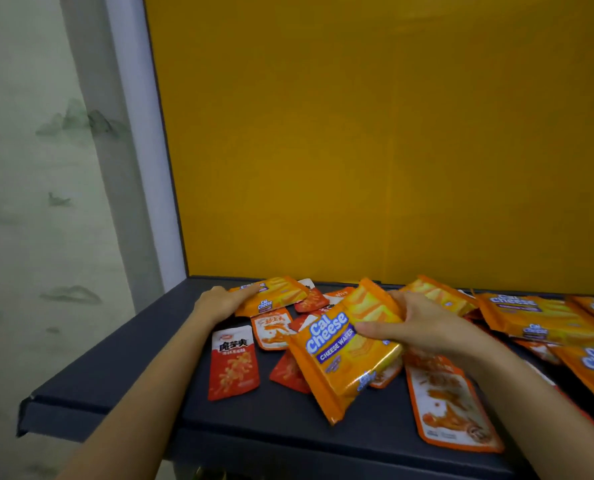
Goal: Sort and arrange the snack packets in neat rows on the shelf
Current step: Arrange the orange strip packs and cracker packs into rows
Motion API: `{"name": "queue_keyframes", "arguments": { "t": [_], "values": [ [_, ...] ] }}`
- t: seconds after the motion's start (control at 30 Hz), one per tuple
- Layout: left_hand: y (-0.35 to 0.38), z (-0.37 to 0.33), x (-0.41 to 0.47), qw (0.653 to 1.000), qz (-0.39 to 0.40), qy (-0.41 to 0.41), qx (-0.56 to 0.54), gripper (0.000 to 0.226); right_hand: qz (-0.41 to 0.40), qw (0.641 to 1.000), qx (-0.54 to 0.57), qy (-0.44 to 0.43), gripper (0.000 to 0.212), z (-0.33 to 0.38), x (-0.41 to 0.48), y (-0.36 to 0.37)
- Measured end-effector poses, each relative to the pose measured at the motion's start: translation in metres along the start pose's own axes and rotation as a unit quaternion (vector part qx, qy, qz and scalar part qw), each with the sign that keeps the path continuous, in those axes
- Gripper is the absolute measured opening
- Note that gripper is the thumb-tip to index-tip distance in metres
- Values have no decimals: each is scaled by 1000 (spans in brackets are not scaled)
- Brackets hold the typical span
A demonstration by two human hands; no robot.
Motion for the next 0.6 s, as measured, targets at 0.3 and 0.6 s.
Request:
{"name": "queue_keyframes", "arguments": {
  "t": [0.3, 0.6],
  "values": [
    [24, 13, 59, 997, 20, 25, -64, 126, -184, 974, 133, 19, 25, -18, -3, -22],
    [9, -10, 16, 940, -18, 102, -325, 75, -244, 958, 144, 47, 35, -32, -4, -24]
  ]
}}
Point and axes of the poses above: each hand's wrist, its own x-axis towards the middle knuckle, its own y-axis out of the palm, z = x × y, the point moved 2 cm from there along x, towards the middle knuckle, and after that the axes turned 1 degree about -z, right-handed, at the moved point
